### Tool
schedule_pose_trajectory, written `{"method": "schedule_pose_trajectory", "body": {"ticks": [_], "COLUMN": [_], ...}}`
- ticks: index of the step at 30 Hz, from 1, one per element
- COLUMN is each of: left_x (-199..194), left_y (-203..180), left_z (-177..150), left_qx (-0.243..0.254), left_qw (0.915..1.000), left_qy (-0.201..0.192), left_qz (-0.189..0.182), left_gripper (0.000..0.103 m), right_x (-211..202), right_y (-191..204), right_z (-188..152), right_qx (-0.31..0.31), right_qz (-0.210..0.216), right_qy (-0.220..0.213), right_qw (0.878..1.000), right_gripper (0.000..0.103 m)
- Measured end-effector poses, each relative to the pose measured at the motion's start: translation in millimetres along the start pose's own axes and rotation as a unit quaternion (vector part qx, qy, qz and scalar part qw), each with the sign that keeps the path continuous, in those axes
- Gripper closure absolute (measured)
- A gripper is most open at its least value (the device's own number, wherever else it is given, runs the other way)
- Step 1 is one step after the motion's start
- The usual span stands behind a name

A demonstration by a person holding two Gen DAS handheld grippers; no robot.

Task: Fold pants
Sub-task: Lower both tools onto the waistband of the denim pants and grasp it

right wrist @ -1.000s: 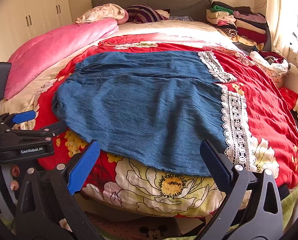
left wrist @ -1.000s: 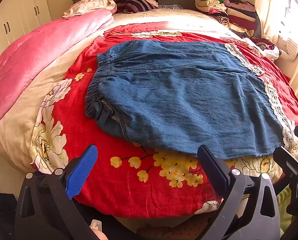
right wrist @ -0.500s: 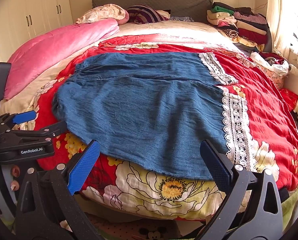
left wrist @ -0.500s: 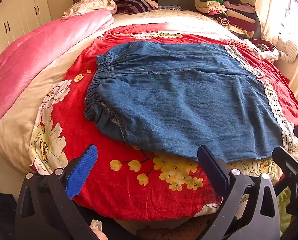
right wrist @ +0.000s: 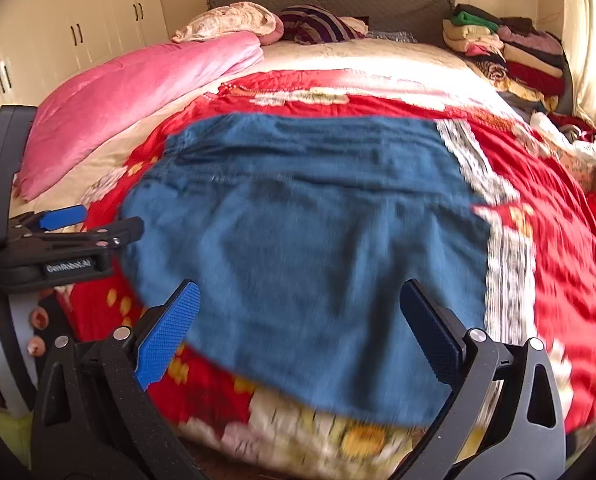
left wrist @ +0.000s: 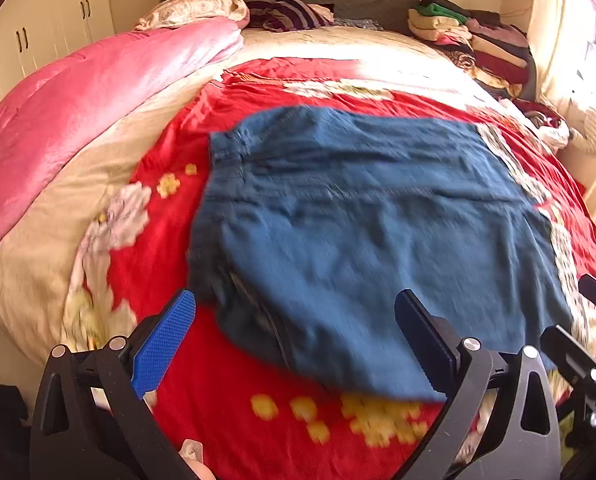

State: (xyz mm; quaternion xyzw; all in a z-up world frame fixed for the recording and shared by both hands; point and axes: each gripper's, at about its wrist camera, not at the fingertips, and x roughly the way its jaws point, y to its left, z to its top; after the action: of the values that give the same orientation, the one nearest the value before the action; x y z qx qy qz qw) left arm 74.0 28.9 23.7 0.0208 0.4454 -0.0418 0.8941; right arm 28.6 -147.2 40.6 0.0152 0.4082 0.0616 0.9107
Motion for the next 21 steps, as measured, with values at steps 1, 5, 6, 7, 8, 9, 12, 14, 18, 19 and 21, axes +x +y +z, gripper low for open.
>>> {"method": "schedule_pose_trajectory", "body": {"ticks": [1,5,6,7,8,9,12,14,18,19,21], "left_x": [3,15,21,27,34,45,76,98,139,146,157], "left_y": [4,25,31,36,40,47,62,70,79,79,80], "left_z": [8,41,52,60,68,79,102,113,130,133,139], "left_qx": [-0.003,-0.017,-0.020,-0.019,-0.018,-0.018,-0.021,-0.023,-0.006,0.000,0.007], "left_qw": [1.0000,0.9998,0.9997,0.9997,0.9997,0.9996,0.9993,0.9991,0.9983,0.9984,0.9985], "left_qy": [-0.003,-0.012,-0.014,-0.013,-0.010,-0.008,0.011,0.026,0.052,0.052,0.051], "left_qz": [0.003,0.006,0.007,0.010,0.015,0.021,0.028,0.024,0.026,0.021,0.015], "left_gripper": [0.004,0.004,0.004,0.004,0.004,0.004,0.004,0.004,0.004,0.004,0.004], "right_x": [4,24,31,40,46,56,88,111,152,164,182], "right_y": [-1,-12,-14,-16,-17,-17,-17,-13,-7,-7,-8], "right_z": [7,45,58,70,76,87,114,130,154,163,175], "right_qx": [-0.001,0.003,-0.004,-0.012,-0.016,-0.025,-0.055,-0.084,-0.131,-0.136,-0.143], "right_qz": [0.002,0.011,0.010,0.013,0.012,0.014,0.013,0.024,0.027,0.037,0.043], "right_qy": [-0.001,-0.007,-0.010,-0.010,-0.008,-0.004,0.013,0.025,0.047,0.049,0.055], "right_qw": [1.000,1.000,1.000,1.000,1.000,1.000,0.998,0.996,0.990,0.989,0.987], "right_gripper": [0.008,0.008,0.008,0.008,0.008,0.008,0.008,0.008,0.008,0.008,0.008]}}
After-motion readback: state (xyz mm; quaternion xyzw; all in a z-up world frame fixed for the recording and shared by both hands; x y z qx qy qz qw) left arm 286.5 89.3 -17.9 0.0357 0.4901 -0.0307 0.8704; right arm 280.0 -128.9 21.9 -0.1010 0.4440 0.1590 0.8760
